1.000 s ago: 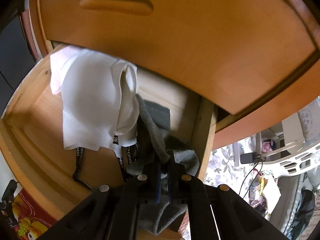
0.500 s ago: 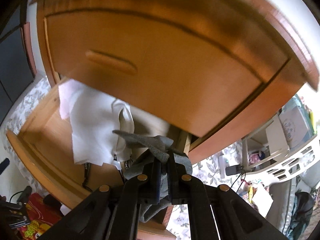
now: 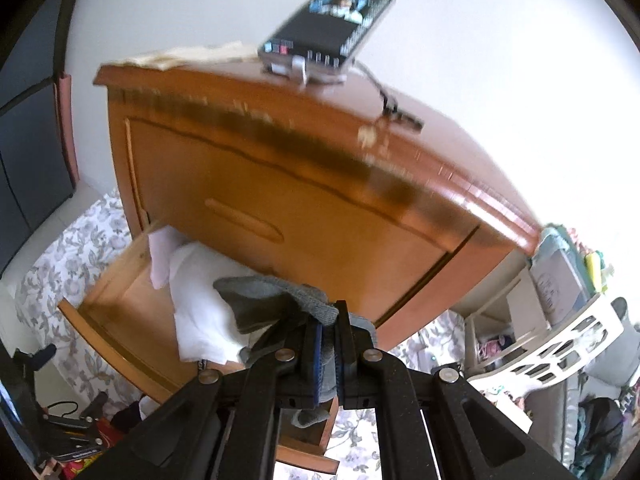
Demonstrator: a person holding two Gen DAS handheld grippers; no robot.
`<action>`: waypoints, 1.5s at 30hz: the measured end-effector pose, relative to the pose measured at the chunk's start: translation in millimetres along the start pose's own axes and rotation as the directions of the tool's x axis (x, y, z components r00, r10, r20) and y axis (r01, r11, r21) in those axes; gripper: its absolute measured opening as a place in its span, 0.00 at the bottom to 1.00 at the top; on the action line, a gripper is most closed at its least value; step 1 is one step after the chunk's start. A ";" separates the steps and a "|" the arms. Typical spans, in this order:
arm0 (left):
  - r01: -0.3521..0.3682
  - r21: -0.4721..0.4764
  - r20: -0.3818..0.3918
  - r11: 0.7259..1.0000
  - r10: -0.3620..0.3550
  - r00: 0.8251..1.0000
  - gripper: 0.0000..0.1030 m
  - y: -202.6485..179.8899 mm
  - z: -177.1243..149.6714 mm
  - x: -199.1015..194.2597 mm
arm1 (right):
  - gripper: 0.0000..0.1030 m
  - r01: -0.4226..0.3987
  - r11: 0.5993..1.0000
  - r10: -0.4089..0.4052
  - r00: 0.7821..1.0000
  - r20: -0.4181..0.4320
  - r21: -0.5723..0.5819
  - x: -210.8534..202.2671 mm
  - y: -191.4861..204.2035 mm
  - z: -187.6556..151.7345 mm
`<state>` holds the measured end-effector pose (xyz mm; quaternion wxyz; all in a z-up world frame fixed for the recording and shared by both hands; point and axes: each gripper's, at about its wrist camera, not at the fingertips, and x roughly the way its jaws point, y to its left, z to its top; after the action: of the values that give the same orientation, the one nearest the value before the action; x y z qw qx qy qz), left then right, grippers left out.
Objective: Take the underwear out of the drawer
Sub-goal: 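Lift the grey sock up out of the drawer with the right tool, then carry the grey sock down toward the bed with the right tool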
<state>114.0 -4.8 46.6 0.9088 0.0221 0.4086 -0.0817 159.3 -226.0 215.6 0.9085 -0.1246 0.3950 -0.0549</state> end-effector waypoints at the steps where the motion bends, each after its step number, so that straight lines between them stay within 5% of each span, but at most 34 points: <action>1: 0.000 -0.001 0.000 1.000 0.000 1.000 1.00 0.3 0.0 0.0 | 0.05 0.001 1.000 -0.001 1.000 0.010 0.003 -4.3 -0.2 1.6; 9: -0.004 -0.001 0.002 1.000 0.004 1.000 1.00 0.8 -0.2 -0.8 | 0.05 0.021 0.999 -0.024 0.991 0.130 0.029 -69.5 -13.8 21.5; 22: -0.020 -0.008 0.014 1.000 0.020 1.000 1.00 2.0 -1.0 -4.2 | 0.05 0.053 0.999 -0.054 0.946 0.319 0.011 -194.4 -22.9 23.8; 35: -0.040 0.011 0.020 0.999 0.040 0.999 1.00 -1.5 -2.5 -6.5 | 0.05 -0.006 0.997 0.025 0.966 0.258 -0.073 -219.0 -1.1 -34.7; 45: -0.036 0.007 0.021 0.999 0.036 0.999 1.00 -0.8 -3.0 -7.0 | 0.05 -0.079 0.984 0.098 0.989 0.112 -0.160 -170.4 32.9 -77.4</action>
<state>107.1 -4.4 49.8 0.9142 0.0321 0.3984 -0.0670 -13.5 -174.7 275.9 0.9196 -0.1800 0.3484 0.0238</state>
